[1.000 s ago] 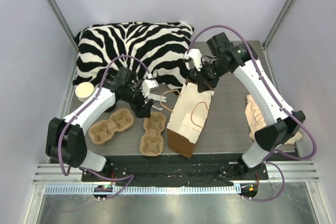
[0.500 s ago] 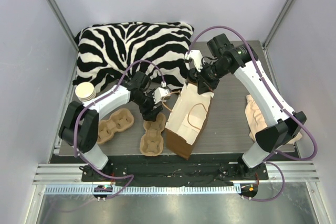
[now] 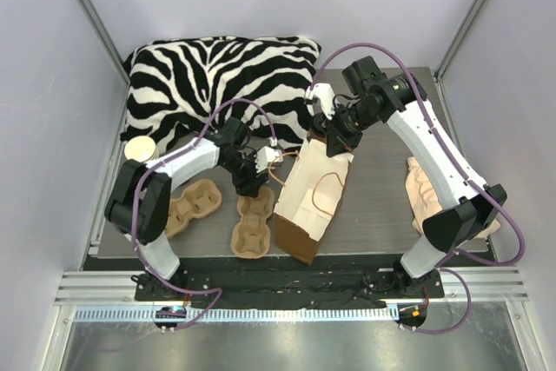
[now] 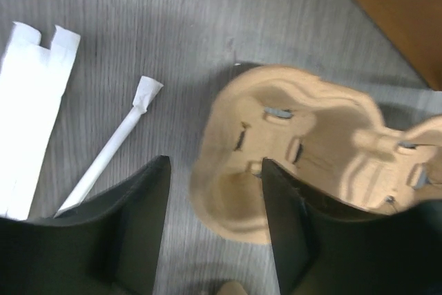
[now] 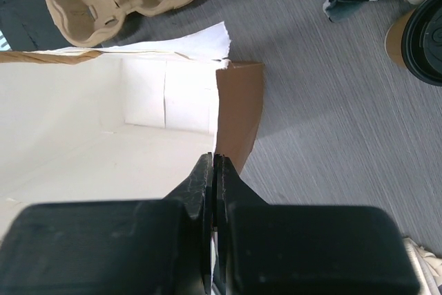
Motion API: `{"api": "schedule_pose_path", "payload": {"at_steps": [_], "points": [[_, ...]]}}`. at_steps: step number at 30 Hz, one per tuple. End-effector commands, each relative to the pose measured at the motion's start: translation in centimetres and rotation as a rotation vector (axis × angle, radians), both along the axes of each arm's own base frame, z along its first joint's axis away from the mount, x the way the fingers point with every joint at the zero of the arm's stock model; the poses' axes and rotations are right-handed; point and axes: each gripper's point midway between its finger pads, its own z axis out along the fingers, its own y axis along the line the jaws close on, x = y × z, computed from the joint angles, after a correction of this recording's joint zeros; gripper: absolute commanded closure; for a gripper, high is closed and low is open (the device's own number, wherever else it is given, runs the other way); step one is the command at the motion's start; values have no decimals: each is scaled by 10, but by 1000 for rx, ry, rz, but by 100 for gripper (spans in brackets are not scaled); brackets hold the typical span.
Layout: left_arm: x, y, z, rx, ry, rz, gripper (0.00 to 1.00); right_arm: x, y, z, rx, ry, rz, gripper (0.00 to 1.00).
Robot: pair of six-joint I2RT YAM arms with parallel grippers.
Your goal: Pack the takeout coffee
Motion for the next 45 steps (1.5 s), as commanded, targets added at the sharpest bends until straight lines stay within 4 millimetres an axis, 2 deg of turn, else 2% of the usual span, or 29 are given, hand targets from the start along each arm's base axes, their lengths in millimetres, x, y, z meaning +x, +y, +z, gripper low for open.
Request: {"api": "schedule_pose_path", "payload": {"at_steps": [1,5,8,9,12,13,15,16,19,20,21,22,24,25,27,28,30,31,33,34,36,37,39,40,42,43,45], "points": [[7,-6,3,-53,33,-27,50,-33,-11,3,-30,96,23,99],[1,-9,12,-85,44,-41,64,-31,-10,6,-21,94,17,99],[-4,-7,22,-94,38,-31,77,-21,-9,13,-3,41,-22,99],[-3,-7,30,-100,21,-25,85,-20,-8,14,0,32,-18,99],[-9,-1,42,-99,13,-14,97,-27,-8,15,3,48,19,99],[-11,1,55,-112,-14,-10,99,-28,-9,12,-1,65,27,99],[-15,8,64,-111,-31,8,100,-32,-8,12,11,85,37,99],[-16,12,79,-127,-73,17,100,-33,-9,14,19,73,52,99],[-20,23,103,-142,-112,50,100,-39,-7,20,50,49,89,99],[-19,31,124,-160,-158,74,100,-39,-7,24,62,36,90,99],[-15,37,135,-148,-196,97,100,-40,-6,26,68,36,93,99],[-9,43,166,-162,-268,124,100,-40,-5,27,74,30,98,99],[-5,48,200,-194,-319,156,100,-41,-4,32,88,17,108,99],[-4,51,231,-213,-368,164,100,-41,-3,35,93,9,107,99],[-8,52,264,-244,-424,171,100,-41,-2,40,109,-14,108,99],[-9,52,289,-271,-481,173,100,-43,0,42,121,-10,115,99],[-13,53,319,-308,-553,181,100,-42,-1,45,126,-20,120,99],[-14,55,346,-339,-615,196,100,-42,0,45,126,-23,123,99],[-17,57,374,-375,-683,208,100,-43,-1,44,126,-25,116,99],[-21,59,401,-400,-753,207,100,-41,-1,44,128,-29,110,99],[-25,61,423,-423,-808,210,100,-43,-1,41,125,-19,104,99],[-31,63,443,-446,-856,206,100,-42,0,40,127,-20,103,99],[-33,62,458,-471,-883,205,100,-41,-1,36,119,-13,95,99],[-39,62,478,-509,-925,204,100,-41,-1,34,118,-9,95,99],[-47,54,496,-594,-897,198,100,-38,0,34,121,-1,81,99],[-49,50,517,-645,-917,187,100,-37,2,34,122,5,82,99],[-57,40,534,-733,-865,177,100,-35,5,35,131,13,80,99]]}}
